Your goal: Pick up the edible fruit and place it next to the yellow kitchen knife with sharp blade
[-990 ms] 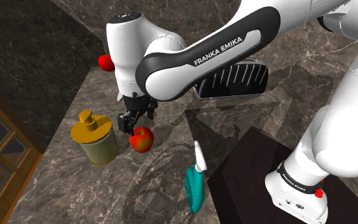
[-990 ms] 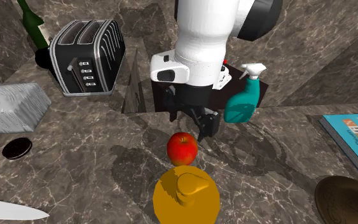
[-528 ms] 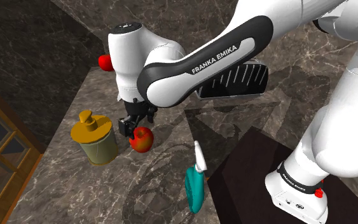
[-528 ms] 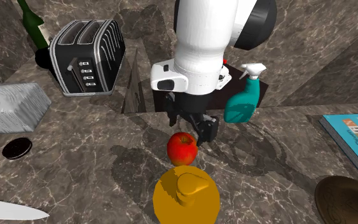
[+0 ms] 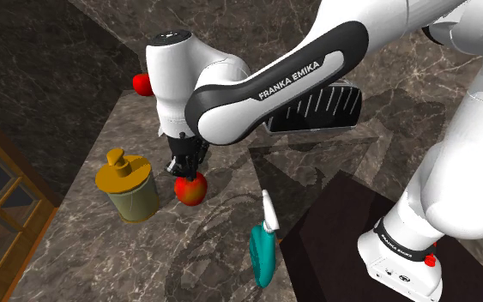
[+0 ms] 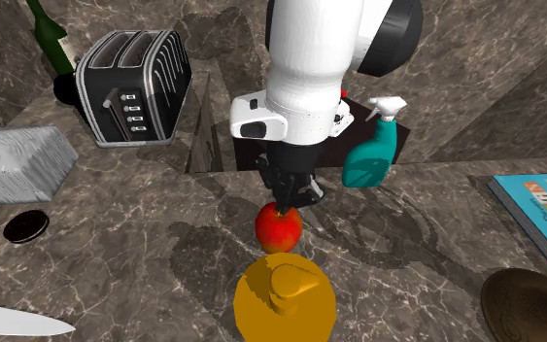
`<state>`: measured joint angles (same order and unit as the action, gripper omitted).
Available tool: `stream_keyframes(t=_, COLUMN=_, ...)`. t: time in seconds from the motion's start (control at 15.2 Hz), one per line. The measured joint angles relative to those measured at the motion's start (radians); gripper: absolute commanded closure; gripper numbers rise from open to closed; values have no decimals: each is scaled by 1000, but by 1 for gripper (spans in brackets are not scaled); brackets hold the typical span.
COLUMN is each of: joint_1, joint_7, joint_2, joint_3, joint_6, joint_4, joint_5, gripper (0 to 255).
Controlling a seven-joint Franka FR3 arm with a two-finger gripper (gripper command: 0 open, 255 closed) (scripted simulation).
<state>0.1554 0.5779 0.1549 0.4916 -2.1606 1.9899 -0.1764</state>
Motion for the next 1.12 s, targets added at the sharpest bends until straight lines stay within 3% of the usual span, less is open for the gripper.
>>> stream_keyframes(t=0.4, joint_1=-1, joint_7=-2, joint_2=-4, joint_3=0, joint_6=6, joint_4=-3, joint_5=3, gripper=255)
stream_keyframes(t=1.12, joint_1=-6, joint_7=-35, joint_2=-56, joint_3=6, joint_6=132, joint_4=-86, joint_5=41, gripper=255)
